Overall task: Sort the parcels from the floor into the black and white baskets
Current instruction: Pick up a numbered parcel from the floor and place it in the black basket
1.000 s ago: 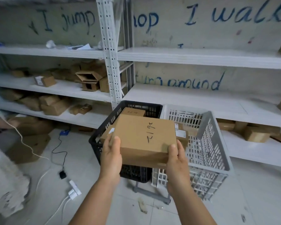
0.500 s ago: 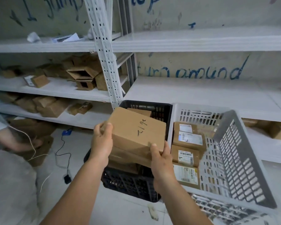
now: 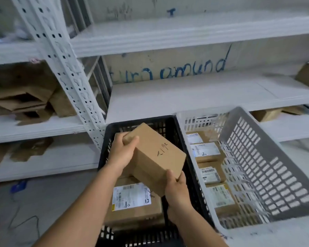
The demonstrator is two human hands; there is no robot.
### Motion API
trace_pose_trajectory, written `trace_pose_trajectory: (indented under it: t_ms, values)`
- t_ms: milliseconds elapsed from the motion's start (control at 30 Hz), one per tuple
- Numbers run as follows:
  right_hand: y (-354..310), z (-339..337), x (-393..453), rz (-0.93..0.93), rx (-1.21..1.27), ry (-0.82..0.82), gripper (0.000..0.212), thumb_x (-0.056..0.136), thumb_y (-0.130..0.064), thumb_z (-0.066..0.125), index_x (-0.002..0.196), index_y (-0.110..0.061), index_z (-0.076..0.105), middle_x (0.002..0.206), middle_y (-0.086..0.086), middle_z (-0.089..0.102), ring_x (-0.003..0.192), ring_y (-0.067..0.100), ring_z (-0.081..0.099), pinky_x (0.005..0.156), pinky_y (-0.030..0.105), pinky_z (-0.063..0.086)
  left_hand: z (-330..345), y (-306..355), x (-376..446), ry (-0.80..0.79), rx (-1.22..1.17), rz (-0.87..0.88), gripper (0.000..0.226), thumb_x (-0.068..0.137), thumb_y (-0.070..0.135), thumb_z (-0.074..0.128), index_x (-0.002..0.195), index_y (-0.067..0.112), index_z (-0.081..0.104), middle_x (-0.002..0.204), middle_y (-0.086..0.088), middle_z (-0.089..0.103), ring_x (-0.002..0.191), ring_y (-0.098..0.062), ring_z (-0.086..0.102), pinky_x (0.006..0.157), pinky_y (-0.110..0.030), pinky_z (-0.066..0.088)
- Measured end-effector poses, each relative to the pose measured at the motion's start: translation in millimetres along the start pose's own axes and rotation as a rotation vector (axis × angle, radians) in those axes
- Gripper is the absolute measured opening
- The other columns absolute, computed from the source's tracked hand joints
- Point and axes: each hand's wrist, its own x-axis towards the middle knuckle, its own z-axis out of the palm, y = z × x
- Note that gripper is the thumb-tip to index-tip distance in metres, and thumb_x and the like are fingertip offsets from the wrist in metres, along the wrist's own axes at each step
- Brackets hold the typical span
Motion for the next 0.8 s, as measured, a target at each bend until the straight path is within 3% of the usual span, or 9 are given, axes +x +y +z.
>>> trace_pose_trajectory:
  t_ms: [133, 200, 267, 367, 500, 567, 700, 800]
  values:
    - [6.2, 27.6, 6.6, 0.051, 0.102, 0.137, 0.057, 0.098, -0.041, 0.042, 0.150, -0.024, 0.027, 0.135, 0.006, 0.050, 0.116, 0.024, 0.053, 0.098, 0.043, 0.046, 6.3, -2.1, 43.7, -0.196, 0.198, 0.041, 0.053, 0.085, 0.049, 0.060, 0.130, 0.031, 0.038, 0.108, 0.005, 0.046, 0.099, -0.018, 0.048, 0.088, -0.036, 0.045]
    - [4.5, 36.5, 9.4, 0.064, 0.156, 0.179, 0.055, 0.098, -0.042, 0.042, 0.148, -0.023, 0.031, 0.136, 0.004, 0.051, 0.118, 0.022, 0.053, 0.101, 0.042, 0.045, 10.6, 1.4, 61.0, -0.227, 0.254, 0.056, 0.053, 0.084, 0.048, 0.061, 0.128, 0.030, 0.037, 0.102, 0.005, 0.046, 0.090, -0.016, 0.049, 0.082, -0.033, 0.045]
    - [0.6, 42.0, 12.7, 0.069, 0.191, 0.200, 0.050, 0.099, -0.041, 0.042, 0.145, -0.022, 0.037, 0.131, 0.002, 0.053, 0.113, 0.020, 0.054, 0.096, 0.039, 0.047, 11.4, 7.8, 77.5, -0.274, 0.298, 0.067, 0.051, 0.084, 0.049, 0.060, 0.125, 0.028, 0.037, 0.104, 0.004, 0.049, 0.088, -0.015, 0.050, 0.079, -0.033, 0.045]
    - [-4.7, 46.9, 14.2, 0.120, 0.197, 0.174, 0.047, 0.100, -0.044, 0.037, 0.141, -0.021, 0.041, 0.125, 0.000, 0.053, 0.105, 0.018, 0.052, 0.085, 0.034, 0.043, 10.7, 15.2, 100.6, -0.323, 0.451, 0.108, 0.051, 0.076, 0.059, 0.056, 0.114, 0.030, 0.038, 0.106, 0.004, 0.051, 0.099, -0.022, 0.052, 0.088, -0.039, 0.046]
    - [-8.0, 45.0, 22.0, 0.175, 0.216, 0.202, 0.039, 0.101, -0.045, 0.034, 0.127, -0.019, 0.048, 0.110, 0.003, 0.056, 0.094, 0.019, 0.057, 0.082, 0.039, 0.049, 20.7, 27.3, 112.3, -0.403, 0.533, 0.143, 0.044, 0.084, 0.057, 0.052, 0.112, 0.026, 0.038, 0.115, 0.001, 0.047, 0.103, -0.022, 0.046, 0.082, -0.036, 0.042]
    - [-10.4, 41.5, 29.6, 0.204, 0.227, 0.227, 0.038, 0.101, -0.046, 0.033, 0.118, -0.016, 0.049, 0.106, 0.005, 0.056, 0.098, 0.022, 0.057, 0.088, 0.043, 0.048, 29.9, 33.1, 114.4, -0.442, 0.582, 0.138, 0.055, 0.081, 0.061, 0.053, 0.117, 0.022, 0.040, 0.118, 0.000, 0.046, 0.106, -0.023, 0.046, 0.086, -0.037, 0.043]
    - [-9.7, 40.5, 45.1, 0.246, 0.314, 0.264, 0.046, 0.099, -0.048, 0.036, 0.130, -0.016, 0.048, 0.104, 0.002, 0.055, 0.100, 0.021, 0.055, 0.085, 0.035, 0.042, 49.4, 42.8, 122.5, -0.512, 0.634, 0.105, 0.092, 0.057, 0.075, 0.060, 0.125, 0.021, 0.033, 0.122, -0.003, 0.047, 0.114, -0.029, 0.049, 0.095, -0.045, 0.045]
    - [-7.0, 41.1, 55.6, 0.251, 0.326, 0.285, 0.051, 0.098, -0.047, 0.040, 0.136, -0.014, 0.043, 0.106, 0.003, 0.057, 0.099, 0.020, 0.058, 0.089, 0.034, 0.046, 61.3, 49.1, 130.2, -0.535, 0.680, 0.136, 0.102, 0.045, 0.075, 0.060, 0.127, 0.024, 0.029, 0.126, -0.005, 0.046, 0.118, -0.032, 0.047, 0.096, -0.048, 0.045]
